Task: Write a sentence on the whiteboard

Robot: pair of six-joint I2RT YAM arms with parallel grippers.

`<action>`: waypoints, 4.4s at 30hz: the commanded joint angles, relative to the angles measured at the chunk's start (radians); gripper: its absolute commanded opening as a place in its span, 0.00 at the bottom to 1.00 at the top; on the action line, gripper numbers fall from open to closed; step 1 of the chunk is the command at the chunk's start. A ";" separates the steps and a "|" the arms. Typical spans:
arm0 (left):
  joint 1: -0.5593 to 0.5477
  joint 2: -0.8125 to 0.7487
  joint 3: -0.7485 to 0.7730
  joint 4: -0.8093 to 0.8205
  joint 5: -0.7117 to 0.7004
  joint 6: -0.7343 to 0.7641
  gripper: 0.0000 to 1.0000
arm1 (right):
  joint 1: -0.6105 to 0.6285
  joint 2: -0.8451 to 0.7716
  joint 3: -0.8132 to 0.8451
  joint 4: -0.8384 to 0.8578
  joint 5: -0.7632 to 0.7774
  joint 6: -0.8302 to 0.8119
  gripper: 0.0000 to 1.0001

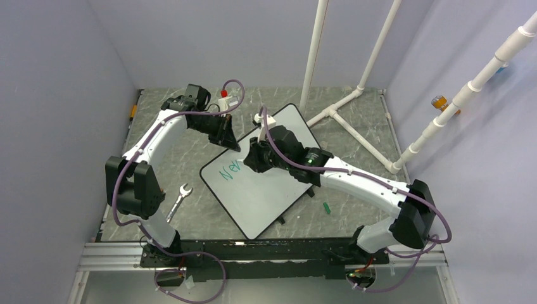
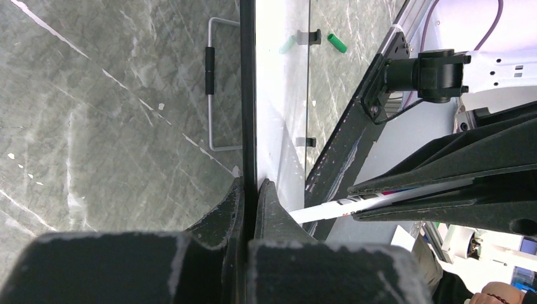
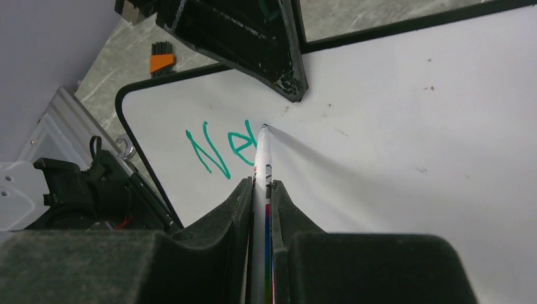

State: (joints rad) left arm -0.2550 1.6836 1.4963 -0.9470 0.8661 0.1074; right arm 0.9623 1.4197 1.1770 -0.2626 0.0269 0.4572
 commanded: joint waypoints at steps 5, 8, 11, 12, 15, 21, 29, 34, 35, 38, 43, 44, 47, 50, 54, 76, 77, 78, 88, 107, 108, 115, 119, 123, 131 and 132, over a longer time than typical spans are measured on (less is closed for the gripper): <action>-0.004 -0.050 0.004 0.084 -0.088 0.068 0.00 | -0.018 0.037 0.059 0.002 0.013 -0.028 0.00; -0.004 -0.050 0.004 0.083 -0.088 0.067 0.00 | -0.019 0.028 0.034 0.008 0.008 -0.020 0.00; -0.004 -0.050 0.004 0.083 -0.090 0.068 0.00 | -0.019 0.004 -0.007 0.017 0.005 -0.006 0.00; -0.004 -0.049 0.005 0.083 -0.090 0.068 0.00 | -0.019 -0.005 -0.024 0.020 0.004 -0.002 0.00; -0.003 -0.048 0.007 0.082 -0.092 0.067 0.00 | -0.019 -0.033 -0.072 0.026 0.004 0.015 0.00; -0.004 -0.048 0.007 0.081 -0.098 0.070 0.00 | -0.019 -0.079 -0.135 0.028 0.013 0.035 0.00; -0.004 -0.049 0.004 0.082 -0.097 0.069 0.00 | -0.019 -0.053 -0.078 0.007 0.029 0.009 0.00; -0.005 -0.046 0.004 0.082 -0.095 0.069 0.00 | -0.029 -0.014 -0.003 -0.021 0.040 -0.030 0.00; -0.006 -0.046 0.005 0.082 -0.096 0.069 0.00 | -0.033 -0.006 0.010 -0.023 0.037 -0.037 0.00; -0.006 -0.047 0.004 0.082 -0.098 0.069 0.00 | -0.041 0.012 0.039 -0.027 0.028 -0.047 0.00; -0.005 -0.045 0.005 0.080 -0.098 0.072 0.00 | -0.048 0.035 0.066 -0.026 0.014 -0.054 0.00; -0.006 -0.045 0.005 0.080 -0.097 0.071 0.00 | -0.048 0.036 0.070 -0.026 0.012 -0.054 0.00; -0.006 -0.045 0.004 0.082 -0.101 0.069 0.00 | -0.048 0.030 0.071 -0.028 0.003 -0.056 0.00; -0.004 -0.044 0.004 0.081 -0.108 0.071 0.00 | -0.047 0.008 0.068 -0.040 0.006 -0.057 0.00; -0.004 -0.042 0.004 0.082 -0.113 0.076 0.00 | -0.047 -0.063 0.059 -0.056 0.013 -0.051 0.00; -0.055 0.047 0.131 0.030 -0.126 0.077 0.00 | -0.048 -0.430 -0.191 -0.122 0.101 0.028 0.00; -0.061 0.045 0.138 0.029 -0.123 0.079 0.00 | -0.048 -0.435 -0.194 -0.123 0.104 0.029 0.00; -0.065 0.043 0.144 0.028 -0.122 0.081 0.00 | -0.048 -0.440 -0.198 -0.124 0.104 0.029 0.00; -0.075 -0.016 0.008 0.129 -0.124 0.091 0.00 | -0.047 -0.456 -0.201 -0.141 0.102 0.029 0.00; -0.103 -0.070 -0.033 0.148 -0.182 0.095 0.00 | -0.048 -0.384 -0.177 -0.011 0.023 -0.046 0.00; -0.103 -0.076 -0.038 0.151 -0.187 0.094 0.00 | -0.048 -0.372 -0.166 -0.009 0.025 -0.051 0.00; -0.104 -0.103 -0.054 0.173 -0.196 0.077 0.00 | -0.048 -0.292 -0.106 -0.001 0.019 -0.079 0.00; -0.104 -0.111 -0.063 0.179 -0.197 0.072 0.00 | -0.048 -0.252 -0.078 0.009 0.029 -0.080 0.00; -0.104 -0.109 -0.061 0.174 -0.195 0.074 0.00 | -0.048 -0.215 -0.052 0.006 0.074 -0.072 0.00; -0.108 -0.120 -0.065 0.177 -0.193 0.075 0.00 | -0.053 -0.144 -0.005 0.002 0.109 -0.075 0.00; -0.108 -0.121 -0.065 0.176 -0.193 0.076 0.00 | -0.057 -0.141 -0.002 0.002 0.114 -0.073 0.00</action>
State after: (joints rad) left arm -0.3336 1.5940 1.4525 -0.8223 0.7715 0.0628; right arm 0.9150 1.2671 1.1202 -0.2977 0.0975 0.3935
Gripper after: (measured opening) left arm 0.034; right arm 0.150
